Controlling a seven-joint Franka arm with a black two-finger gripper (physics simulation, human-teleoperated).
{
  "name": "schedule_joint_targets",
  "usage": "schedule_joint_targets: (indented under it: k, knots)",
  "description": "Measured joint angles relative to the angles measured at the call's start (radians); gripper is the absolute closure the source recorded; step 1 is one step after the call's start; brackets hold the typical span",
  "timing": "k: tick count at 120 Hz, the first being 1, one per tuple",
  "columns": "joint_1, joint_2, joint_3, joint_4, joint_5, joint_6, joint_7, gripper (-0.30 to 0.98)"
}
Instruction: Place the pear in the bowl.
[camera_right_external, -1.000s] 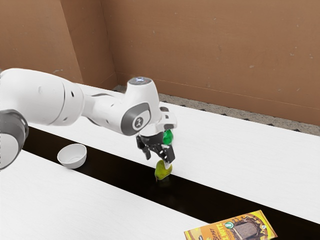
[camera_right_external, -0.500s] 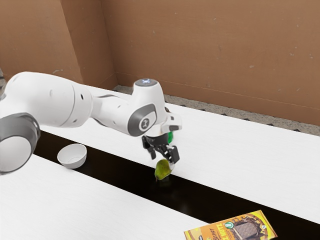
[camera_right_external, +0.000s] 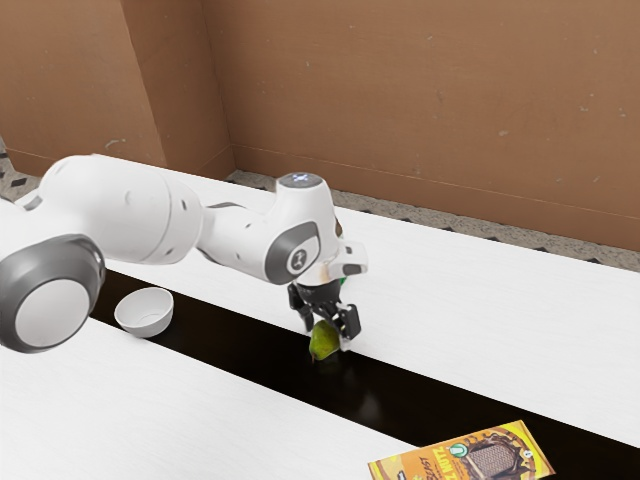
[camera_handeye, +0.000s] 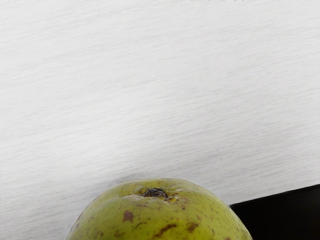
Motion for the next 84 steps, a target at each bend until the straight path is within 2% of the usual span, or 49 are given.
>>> schedule_joint_targets:
  k: [39, 67, 84]
  knots:
    - [0.002, 0.016, 0.000, 0.028, -0.011, -0.006, 0.005, 0.27]
    - [0.006, 0.009, 0.003, 0.034, 0.002, -0.032, -0.002, 0.36]
    - [0.029, -0.037, 0.039, 0.040, 0.025, -0.079, 0.000, 0.42]
